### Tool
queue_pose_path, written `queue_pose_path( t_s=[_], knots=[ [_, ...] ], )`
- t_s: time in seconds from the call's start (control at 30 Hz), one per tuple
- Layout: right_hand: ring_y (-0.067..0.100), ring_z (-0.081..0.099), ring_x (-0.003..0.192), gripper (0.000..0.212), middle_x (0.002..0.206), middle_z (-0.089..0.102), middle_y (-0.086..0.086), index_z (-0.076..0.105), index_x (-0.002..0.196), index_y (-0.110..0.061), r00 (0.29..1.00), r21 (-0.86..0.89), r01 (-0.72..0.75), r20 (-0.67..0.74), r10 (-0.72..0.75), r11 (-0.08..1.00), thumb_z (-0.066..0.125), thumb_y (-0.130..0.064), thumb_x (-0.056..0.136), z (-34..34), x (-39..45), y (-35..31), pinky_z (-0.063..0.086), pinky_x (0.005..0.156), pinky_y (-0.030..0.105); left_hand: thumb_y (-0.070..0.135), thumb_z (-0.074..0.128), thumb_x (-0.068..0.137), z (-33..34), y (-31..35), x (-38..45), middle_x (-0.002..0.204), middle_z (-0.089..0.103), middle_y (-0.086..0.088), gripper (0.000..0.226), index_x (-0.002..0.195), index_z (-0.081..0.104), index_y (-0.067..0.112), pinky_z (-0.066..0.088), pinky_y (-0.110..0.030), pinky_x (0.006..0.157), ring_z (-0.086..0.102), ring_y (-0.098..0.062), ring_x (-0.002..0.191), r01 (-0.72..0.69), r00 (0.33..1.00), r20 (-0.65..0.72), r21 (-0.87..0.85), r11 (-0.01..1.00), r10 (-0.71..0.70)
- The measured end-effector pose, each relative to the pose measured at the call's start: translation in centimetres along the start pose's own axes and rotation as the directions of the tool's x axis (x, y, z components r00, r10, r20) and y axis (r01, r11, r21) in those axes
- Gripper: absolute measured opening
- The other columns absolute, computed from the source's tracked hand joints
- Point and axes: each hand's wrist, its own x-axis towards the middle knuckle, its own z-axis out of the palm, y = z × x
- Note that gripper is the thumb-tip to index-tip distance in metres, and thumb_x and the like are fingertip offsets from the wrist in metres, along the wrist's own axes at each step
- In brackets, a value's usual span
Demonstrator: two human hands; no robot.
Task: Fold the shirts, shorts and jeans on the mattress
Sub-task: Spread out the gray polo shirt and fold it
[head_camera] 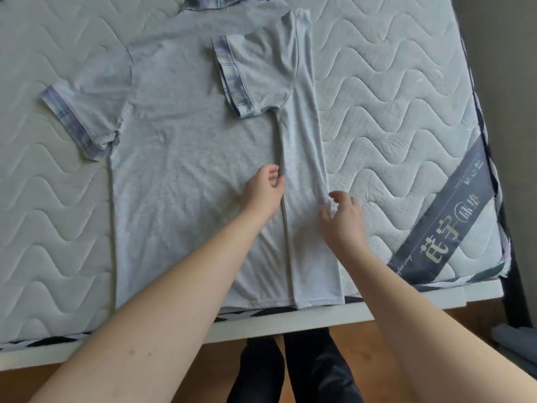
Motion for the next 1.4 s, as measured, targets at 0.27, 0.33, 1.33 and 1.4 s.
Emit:
queue_pose_path(
  t_s=[0.27,0.33,1.33,1.4],
  knots=[
    [0.016,0.061,0.092,0.034,0.098,0.064,-0.008,0.059,0.122,-0.019,0.987,0.035,-0.073,0.143,0.068,0.997,0.059,-0.036,0.092,-1.2,9.4,-2.8,0.041,0.074,0.028,0.027,0.073,0.086,0.5,5.2,9.3,0.116,0.067,-0.012,0.052,0.130,0.058,0.004,0.048,-0.027,0.076,0.065,-0.026,0.095,0.323,0.929,0.187,0.015,0.946,-0.320],
    [0.018,0.061,0.094,0.034,0.104,0.065,-0.003,0.062,0.117,-0.019,0.988,0.000,-0.065,0.144,0.064,0.998,0.060,-0.040,0.090,-1.1,11.4,-3.9,0.046,0.077,0.031,0.024,0.075,0.082,0.5,5.3,10.2,0.108,0.069,-0.016,0.042,0.116,0.063,0.002,0.051,-0.031,0.070,0.065,-0.027,0.083,0.341,0.923,0.172,0.049,0.939,-0.345],
    [0.033,0.054,0.115,0.048,0.119,0.062,0.014,0.062,0.114,-0.006,0.906,-0.179,-0.129,0.379,0.189,0.975,0.051,-0.050,0.096,-1.1,17.4,-5.2,0.045,0.095,0.039,0.047,0.073,0.083,0.1,5.0,14.2,0.082,0.069,0.000,0.027,0.081,0.063,0.022,0.058,-0.038,0.075,0.068,-0.025,0.078,0.212,0.956,-0.195,-0.062,0.975,-0.220],
    [0.035,0.048,0.124,0.055,0.130,0.056,0.016,0.055,0.126,-0.005,0.895,-0.193,-0.160,0.386,0.225,0.968,0.047,-0.051,0.097,-1.1,17.5,-5.7,0.040,0.104,0.041,0.039,0.071,0.087,-0.2,5.0,14.4,0.076,0.065,0.002,0.022,0.079,0.059,0.023,0.055,-0.034,0.071,0.062,-0.019,0.065,0.190,0.969,-0.152,-0.051,0.981,-0.195]
  ],
)
